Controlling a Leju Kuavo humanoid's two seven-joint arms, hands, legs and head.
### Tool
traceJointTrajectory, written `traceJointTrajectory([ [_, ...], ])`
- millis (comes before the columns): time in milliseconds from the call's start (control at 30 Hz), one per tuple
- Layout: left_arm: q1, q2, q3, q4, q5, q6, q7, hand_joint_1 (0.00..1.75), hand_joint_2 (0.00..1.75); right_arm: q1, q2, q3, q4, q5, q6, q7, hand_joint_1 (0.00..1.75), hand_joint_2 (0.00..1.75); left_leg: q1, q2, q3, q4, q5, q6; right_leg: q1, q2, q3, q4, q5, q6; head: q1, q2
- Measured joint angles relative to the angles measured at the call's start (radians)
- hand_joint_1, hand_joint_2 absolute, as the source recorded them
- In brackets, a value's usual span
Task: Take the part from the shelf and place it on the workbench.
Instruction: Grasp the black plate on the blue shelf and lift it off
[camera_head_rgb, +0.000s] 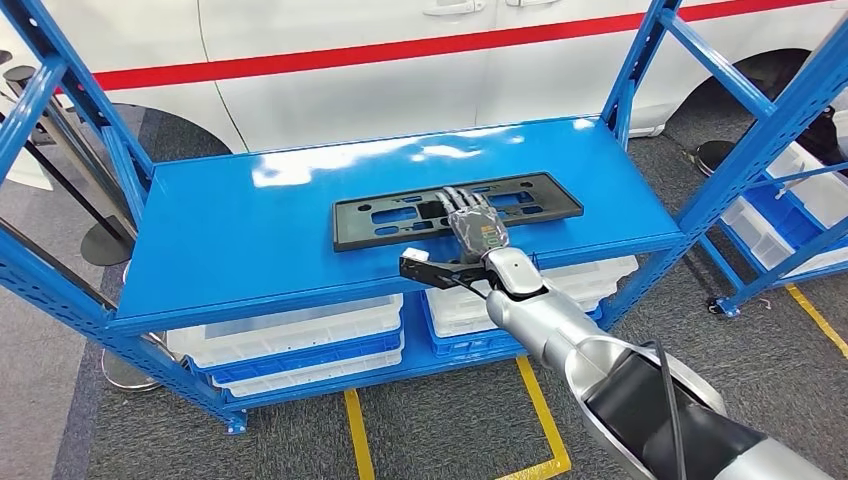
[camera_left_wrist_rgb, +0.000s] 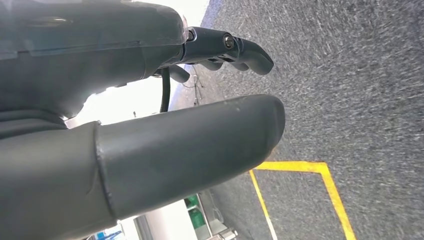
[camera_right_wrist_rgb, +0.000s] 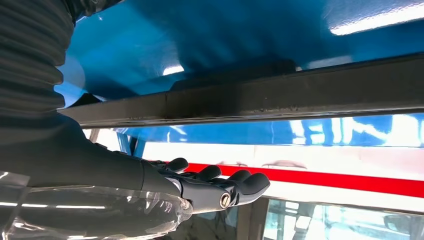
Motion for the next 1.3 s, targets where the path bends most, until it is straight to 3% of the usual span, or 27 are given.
traceJointTrajectory([
  [200, 0.000, 0.000, 0.003, 0.000, -0.010, -0.005, 0.010, 0.00, 0.00, 0.010, 0.010, -0.004, -0.019, 0.014, 0.007, -0.011, 0.00, 1.75, -0.006, 0.000, -0.004, 0.007, -0.003, 0.004, -0.006, 0.000, -0.001, -0.005, 0.004, 0.007, 0.000, 0.000],
  [300, -0.001, -0.001, 0.007, 0.000, -0.011, -0.006, 0.011, 0.00, 0.00, 0.011, 0.016, -0.007, -0.026, 0.019, 0.008, -0.011, 0.00, 1.75, -0.001, 0.001, 0.002, -0.007, 0.003, 0.015, -0.005, 0.000, -0.009, 0.015, -0.008, 0.011, 0.000, 0.000],
  [367, -0.001, -0.002, 0.009, 0.000, -0.011, -0.007, 0.011, 0.00, 0.00, 0.013, 0.017, -0.009, -0.029, 0.020, 0.008, -0.010, 0.00, 1.75, 0.002, 0.002, 0.007, -0.017, 0.007, 0.023, -0.002, 0.003, -0.059, 0.108, -0.050, 0.007, 0.000, 0.000],
  [433, -0.001, -0.003, 0.011, 0.000, -0.012, -0.007, 0.011, 0.00, 0.00, 0.019, 0.017, -0.010, -0.029, 0.021, 0.009, -0.009, 0.00, 1.75, 0.001, 0.002, 0.007, -0.016, 0.005, 0.027, 0.002, 0.006, -0.148, 0.249, -0.096, 0.002, 0.000, 0.000],
  [467, -0.001, -0.002, 0.013, 0.000, -0.014, -0.007, 0.011, 0.00, 0.00, 0.023, 0.017, -0.010, -0.029, 0.021, 0.008, -0.009, 0.00, 1.75, 0.000, 0.001, 0.009, -0.016, 0.003, 0.028, 0.003, 0.007, -0.185, 0.300, -0.100, 0.000, 0.000, 0.000],
  [500, -0.001, -0.002, 0.014, 0.000, -0.015, -0.007, 0.012, 0.00, 0.00, 0.025, 0.017, -0.011, -0.029, 0.021, 0.008, -0.009, 0.00, 1.75, 0.000, 0.000, 0.011, -0.014, 0.000, 0.029, 0.003, 0.008, -0.207, 0.315, -0.084, -0.001, 0.000, 0.000],
  [533, 0.000, -0.002, 0.015, 0.000, -0.015, -0.007, 0.012, 0.00, 0.00, 0.025, 0.017, -0.011, -0.029, 0.021, 0.008, -0.009, 0.00, 1.75, 0.000, -0.001, 0.016, -0.012, -0.004, 0.028, 0.003, 0.009, -0.210, 0.292, -0.048, -0.004, 0.000, 0.000],
  [600, 0.000, -0.002, 0.015, 0.000, -0.016, -0.007, 0.012, 0.00, 0.00, 0.025, 0.017, -0.013, -0.029, 0.021, 0.008, -0.009, 0.00, 1.75, -0.001, -0.003, 0.026, -0.007, -0.016, 0.021, 0.005, 0.009, -0.172, 0.168, 0.046, -0.012, 0.000, 0.000],
  [667, 0.000, -0.003, 0.016, 0.000, -0.015, -0.007, 0.012, 0.00, 0.00, 0.024, 0.017, -0.016, -0.030, 0.021, 0.008, -0.010, 0.00, 1.75, -0.002, -0.005, 0.026, 0.002, -0.027, 0.010, 0.010, 0.010, -0.140, 0.074, 0.086, -0.019, 0.000, 0.000],
  [733, -0.002, -0.004, 0.016, 0.000, -0.015, -0.007, 0.012, 0.00, 0.00, 0.022, 0.017, -0.018, -0.034, 0.021, 0.009, -0.011, 0.00, 1.75, -0.001, -0.004, 0.022, 0.004, -0.030, -0.001, 0.016, 0.011, -0.137, 0.056, 0.080, -0.024, 0.000, 0.000],
  [833, -0.003, -0.005, 0.016, -0.001, -0.016, -0.009, 0.013, 0.00, 0.00, 0.019, 0.020, -0.019, -0.040, 0.021, 0.012, -0.013, 0.00, 1.75, 0.002, -0.001, 0.011, 0.034, -0.053, -0.019, 0.005, 0.009, -0.124, 0.040, 0.080, -0.034, -0.001, 0.000],
  [867, -0.004, -0.005, 0.016, -0.002, -0.017, -0.009, 0.013, 0.00, 0.00, 0.019, 0.021, -0.019, -0.041, 0.021, 0.013, -0.013, 0.00, 1.75, 0.004, 0.000, -0.011, 0.077, -0.075, -0.027, 0.001, 0.007, -0.119, 0.035, 0.080, -0.038, -0.002, 0.000],
  [967, -0.004, -0.006, 0.016, -0.002, -0.017, -0.009, 0.013, 0.00, 0.00, 0.020, 0.022, -0.019, -0.042, 0.022, 0.015, -0.013, 0.00, 1.75, 0.020, 0.001, -0.120, 0.260, -0.134, -0.047, -0.002, 0.005, -0.116, 0.034, 0.076, -0.042, -0.003, 0.000],
  [1000, -0.003, -0.006, 0.016, -0.002, -0.017, -0.009, 0.013, 0.00, 0.00, 0.021, 0.023, -0.019, -0.042, 0.022, 0.015, -0.013, 0.00, 1.75, 0.025, 0.001, -0.141, 0.283, -0.126, -0.053, -0.004, 0.005, -0.114, 0.034, 0.074, -0.040, -0.003, 0.000],
  [1033, -0.003, -0.006, 0.016, -0.002, -0.017, -0.008, 0.013, 0.00, 0.00, 0.021, 0.023, -0.019, -0.042, 0.022, 0.015, -0.013, 0.00, 1.75, 0.030, 0.002, -0.143, 0.267, -0.097, -0.059, -0.008, 0.005, -0.111, 0.036, 0.071, -0.036, -0.003, 0.000],
  [1100, -0.002, -0.006, 0.016, -0.001, -0.017, -0.008, 0.013, 0.00, 0.00, 0.022, 0.023, -0.019, -0.042, 0.022, 0.016, -0.013, 0.00, 1.75, 0.039, 0.004, -0.100, 0.146, -0.015, -0.070, -0.016, 0.006, -0.104, 0.041, 0.062, -0.024, -0.003, 0.000],
  [1133, -0.002, -0.007, 0.016, -0.001, -0.017, -0.008, 0.013, 0.00, 0.00, 0.022, 0.023, -0.019, -0.042, 0.022, 0.017, -0.013, 0.06, 1.75, 0.040, 0.004, -0.075, 0.085, 0.011, -0.073, -0.017, 0.007, -0.103, 0.045, 0.057, -0.016, -0.004, 0.000],
  [1200, -0.003, -0.009, 0.017, -0.001, -0.017, -0.008, 0.013, 0.00, 0.00, 0.022, 0.023, -0.019, -0.043, 0.022, 0.018, -0.013, 0.86, 1.75, 0.041, 0.003, -0.053, 0.027, 0.024, -0.066, -0.011, 0.009, -0.106, 0.050, 0.053, -0.006, -0.003, 0.000],
  [1267, -0.003, -0.010, 0.017, -0.001, -0.018, -0.009, 0.010, 0.00, 0.00, 0.023, 0.023, -0.019, -0.044, 0.021, 0.025, -0.012, 1.65, 1.75, 0.041, 0.002, -0.055, 0.022, 0.025, -0.056, -0.007, 0.009, -0.107, 0.047, 0.054, -0.014, -0.003, 0.000],
  [1300, -0.002, -0.011, 0.017, -0.001, -0.019, -0.009, 0.008, 0.00, 0.00, 0.025, 0.024, -0.019, -0.044, 0.021, 0.031, -0.012, 1.70, 1.75, 0.040, 0.001, -0.055, 0.022, 0.025, -0.055, -0.008, 0.009, -0.105, 0.044, 0.056, -0.020, -0.003, 0.000],
])
